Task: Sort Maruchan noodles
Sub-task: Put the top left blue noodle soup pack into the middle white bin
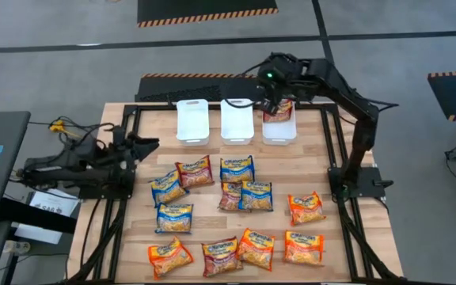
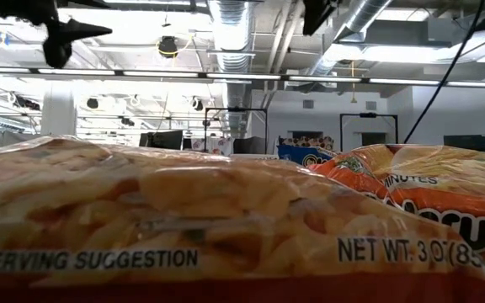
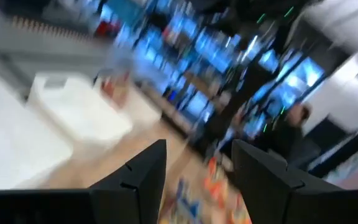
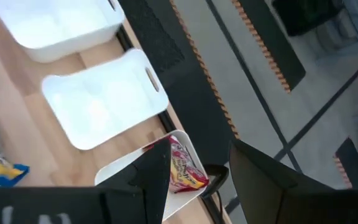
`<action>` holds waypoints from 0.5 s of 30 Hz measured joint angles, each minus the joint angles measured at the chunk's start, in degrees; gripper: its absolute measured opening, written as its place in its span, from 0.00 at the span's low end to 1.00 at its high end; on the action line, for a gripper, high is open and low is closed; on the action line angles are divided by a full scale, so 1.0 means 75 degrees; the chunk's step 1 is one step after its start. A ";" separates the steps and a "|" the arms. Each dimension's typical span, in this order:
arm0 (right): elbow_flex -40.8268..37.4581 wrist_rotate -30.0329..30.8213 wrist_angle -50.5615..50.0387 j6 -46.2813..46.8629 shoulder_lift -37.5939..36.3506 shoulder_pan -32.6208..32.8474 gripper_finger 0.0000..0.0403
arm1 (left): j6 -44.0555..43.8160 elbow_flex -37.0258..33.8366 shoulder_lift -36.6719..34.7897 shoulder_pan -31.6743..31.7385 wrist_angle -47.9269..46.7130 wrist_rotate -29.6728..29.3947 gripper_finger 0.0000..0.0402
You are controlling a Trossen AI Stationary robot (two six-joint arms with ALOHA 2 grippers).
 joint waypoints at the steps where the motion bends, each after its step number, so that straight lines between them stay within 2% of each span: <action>1: 0.0001 -0.0005 0.0003 0.0061 -0.0062 0.0079 0.46 | -0.0155 0.0286 0.0167 0.0002 -0.0434 0.0214 0.42; 7: 0.0001 -0.0008 0.0012 0.0589 -0.0240 0.0329 0.46 | -0.0483 0.1489 0.1272 -0.0006 -0.1985 0.1921 0.42; 15: 0.0001 -0.0032 -0.0634 0.0726 -0.0228 0.0638 0.46 | -0.1018 0.1737 0.2701 -0.0006 -0.4100 0.2063 0.42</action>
